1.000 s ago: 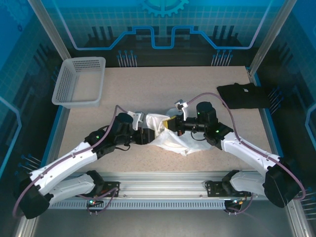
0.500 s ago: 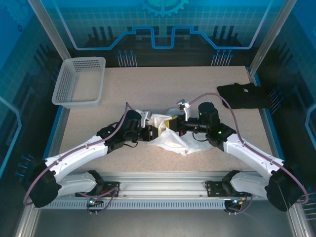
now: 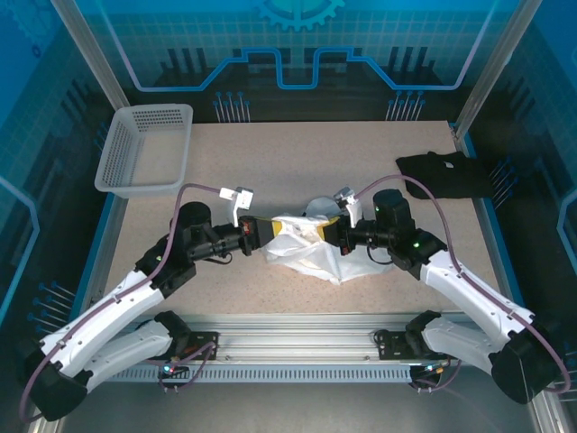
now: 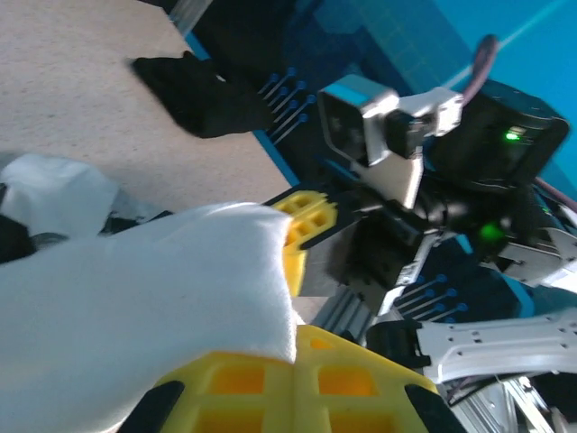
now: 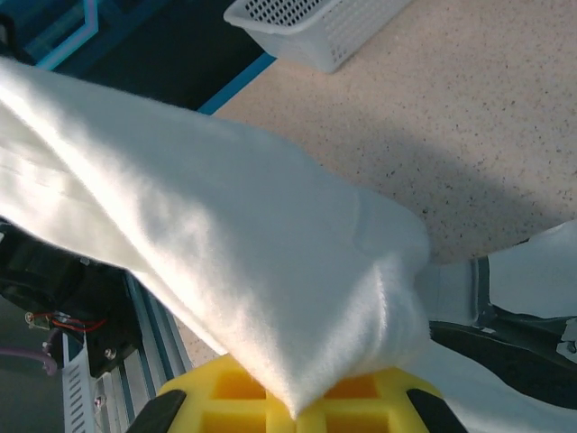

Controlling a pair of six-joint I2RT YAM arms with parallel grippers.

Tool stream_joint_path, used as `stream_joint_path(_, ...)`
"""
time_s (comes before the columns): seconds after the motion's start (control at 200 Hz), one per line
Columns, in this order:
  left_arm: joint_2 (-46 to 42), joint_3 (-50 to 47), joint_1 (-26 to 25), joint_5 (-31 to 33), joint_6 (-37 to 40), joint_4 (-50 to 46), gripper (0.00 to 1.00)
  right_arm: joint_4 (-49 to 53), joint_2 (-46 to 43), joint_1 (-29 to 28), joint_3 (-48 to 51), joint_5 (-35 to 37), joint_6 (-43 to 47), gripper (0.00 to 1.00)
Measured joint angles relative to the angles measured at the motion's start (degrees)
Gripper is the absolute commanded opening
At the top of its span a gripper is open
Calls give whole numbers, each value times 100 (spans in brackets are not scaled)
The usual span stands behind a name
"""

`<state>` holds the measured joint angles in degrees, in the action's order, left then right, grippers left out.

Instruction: Fold the inside-out t-shirt

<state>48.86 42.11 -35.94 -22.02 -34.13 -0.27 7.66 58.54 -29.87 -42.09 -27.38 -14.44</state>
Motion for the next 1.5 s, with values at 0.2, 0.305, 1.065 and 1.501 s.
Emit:
stream_joint_path(0.2,44,-15,22,-400,116,76,0,9,103,33,2,-236,-28,0)
stream_joint_path(0.305,61,42,33,-149,326,-299,0,-140,109,96,4,-623,-118,0)
stream_joint_path(1.065,94,321,160,2175,1025,-2295,41,-1425,1056,-350,-133,-1729,-988,0)
stream_joint_path(1.501,911,7,-254,173,1051,-949,41,-1523,1091,-345,-190,-1482,-1174,0)
